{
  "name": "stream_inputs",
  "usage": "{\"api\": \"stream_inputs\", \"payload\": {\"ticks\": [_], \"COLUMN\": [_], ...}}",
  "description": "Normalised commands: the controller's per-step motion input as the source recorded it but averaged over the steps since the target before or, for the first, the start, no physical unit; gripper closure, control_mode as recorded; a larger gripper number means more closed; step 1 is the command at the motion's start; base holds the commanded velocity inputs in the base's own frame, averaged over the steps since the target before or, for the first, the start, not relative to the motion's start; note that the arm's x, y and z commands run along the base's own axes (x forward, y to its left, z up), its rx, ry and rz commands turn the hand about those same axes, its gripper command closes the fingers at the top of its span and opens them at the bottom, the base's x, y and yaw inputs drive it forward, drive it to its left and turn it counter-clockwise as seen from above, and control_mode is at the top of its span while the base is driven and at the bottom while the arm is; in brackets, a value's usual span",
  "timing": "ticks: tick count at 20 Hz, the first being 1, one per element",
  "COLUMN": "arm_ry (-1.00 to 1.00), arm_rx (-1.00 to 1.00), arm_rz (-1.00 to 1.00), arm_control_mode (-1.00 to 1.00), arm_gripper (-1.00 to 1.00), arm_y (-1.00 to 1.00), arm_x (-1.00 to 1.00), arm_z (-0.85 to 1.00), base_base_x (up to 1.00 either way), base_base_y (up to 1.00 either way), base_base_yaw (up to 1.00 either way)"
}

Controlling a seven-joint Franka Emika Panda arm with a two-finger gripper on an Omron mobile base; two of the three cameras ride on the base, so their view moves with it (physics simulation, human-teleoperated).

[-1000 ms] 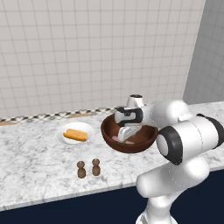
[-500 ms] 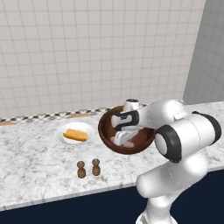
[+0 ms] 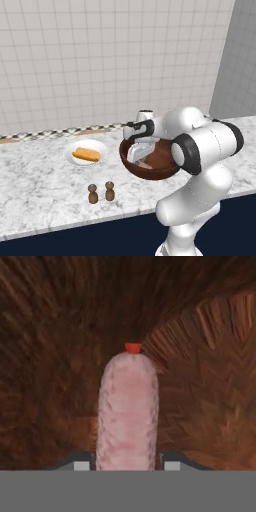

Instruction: Place one bun and one sausage from the bowl on each plate.

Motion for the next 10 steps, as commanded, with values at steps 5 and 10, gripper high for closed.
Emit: {"api": "stream_inputs", "payload": {"ticks": [5,10], "arm_ry": [0.0,-0.05], "arm_rx": [0.0,0.01], "arm_rz": [0.0,0.0], "arm_control_mode": [-1.0,-1.0], "arm_gripper": [1.0,1.0], "arm_y": [0.04,0.1], "arm_x": [-0.03,-0.04], "arm_z": [0.18,0.68], "base_base_x": [0.0,0.0], "base_base_y": [0.0,0.0], "base_base_yaw": [0.0,0.0]}}
